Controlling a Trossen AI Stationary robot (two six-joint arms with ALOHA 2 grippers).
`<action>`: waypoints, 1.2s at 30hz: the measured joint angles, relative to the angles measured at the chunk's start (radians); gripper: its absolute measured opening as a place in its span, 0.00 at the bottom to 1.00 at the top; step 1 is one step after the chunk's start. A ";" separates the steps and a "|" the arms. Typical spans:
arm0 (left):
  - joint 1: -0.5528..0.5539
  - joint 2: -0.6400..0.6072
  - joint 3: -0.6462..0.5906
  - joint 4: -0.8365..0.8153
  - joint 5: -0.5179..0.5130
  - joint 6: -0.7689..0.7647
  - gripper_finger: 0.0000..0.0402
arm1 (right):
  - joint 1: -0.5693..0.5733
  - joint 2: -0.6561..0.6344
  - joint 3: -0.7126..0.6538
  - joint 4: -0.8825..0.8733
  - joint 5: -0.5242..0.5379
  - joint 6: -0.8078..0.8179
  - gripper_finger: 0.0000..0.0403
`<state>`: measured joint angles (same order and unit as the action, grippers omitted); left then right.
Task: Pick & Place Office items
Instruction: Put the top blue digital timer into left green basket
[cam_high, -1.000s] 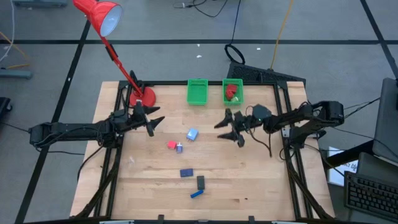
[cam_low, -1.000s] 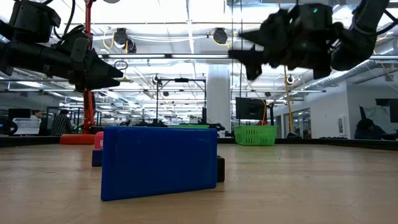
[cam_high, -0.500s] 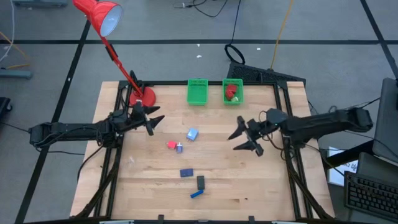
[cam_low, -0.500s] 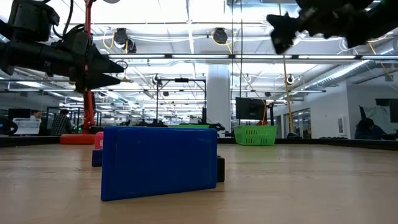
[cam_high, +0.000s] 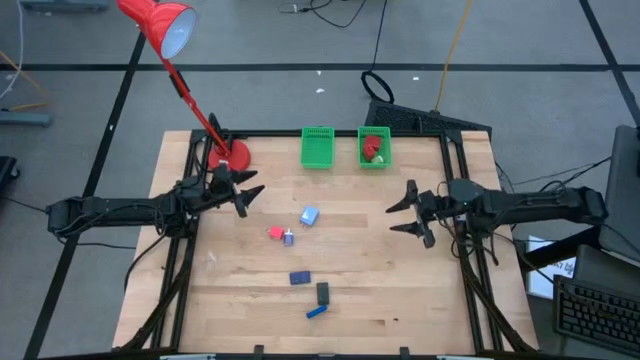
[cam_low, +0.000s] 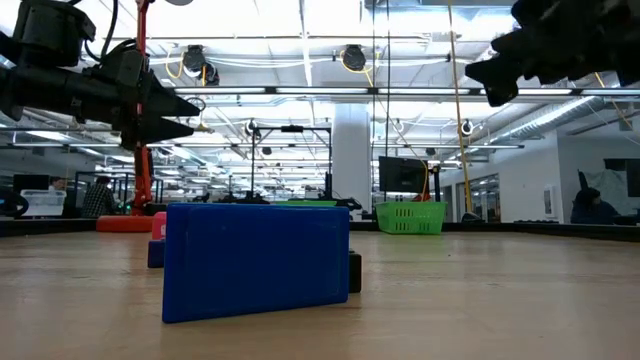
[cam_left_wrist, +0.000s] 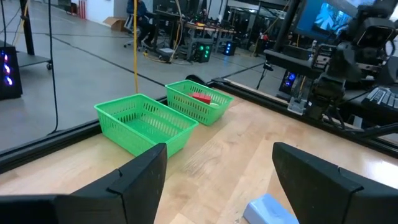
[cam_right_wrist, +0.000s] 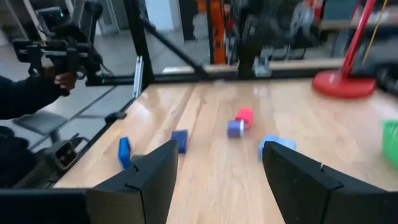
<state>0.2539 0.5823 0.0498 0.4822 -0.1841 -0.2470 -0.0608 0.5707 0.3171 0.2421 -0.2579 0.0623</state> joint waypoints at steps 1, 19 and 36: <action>0.000 0.000 0.000 0.000 0.000 -0.001 0.72 | -0.005 -0.004 -0.024 0.054 0.000 -0.012 0.56; 0.000 0.000 0.000 0.003 0.003 -0.042 0.68 | -0.076 -0.004 -0.235 0.562 -0.001 0.003 0.56; -0.324 0.026 0.023 -0.002 0.053 -0.155 0.68 | -0.090 0.000 -0.236 0.566 0.048 0.003 0.56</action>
<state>-0.0703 0.6081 0.0732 0.4801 -0.1306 -0.4016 -0.1509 0.5705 0.0811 0.8082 -0.2097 0.0654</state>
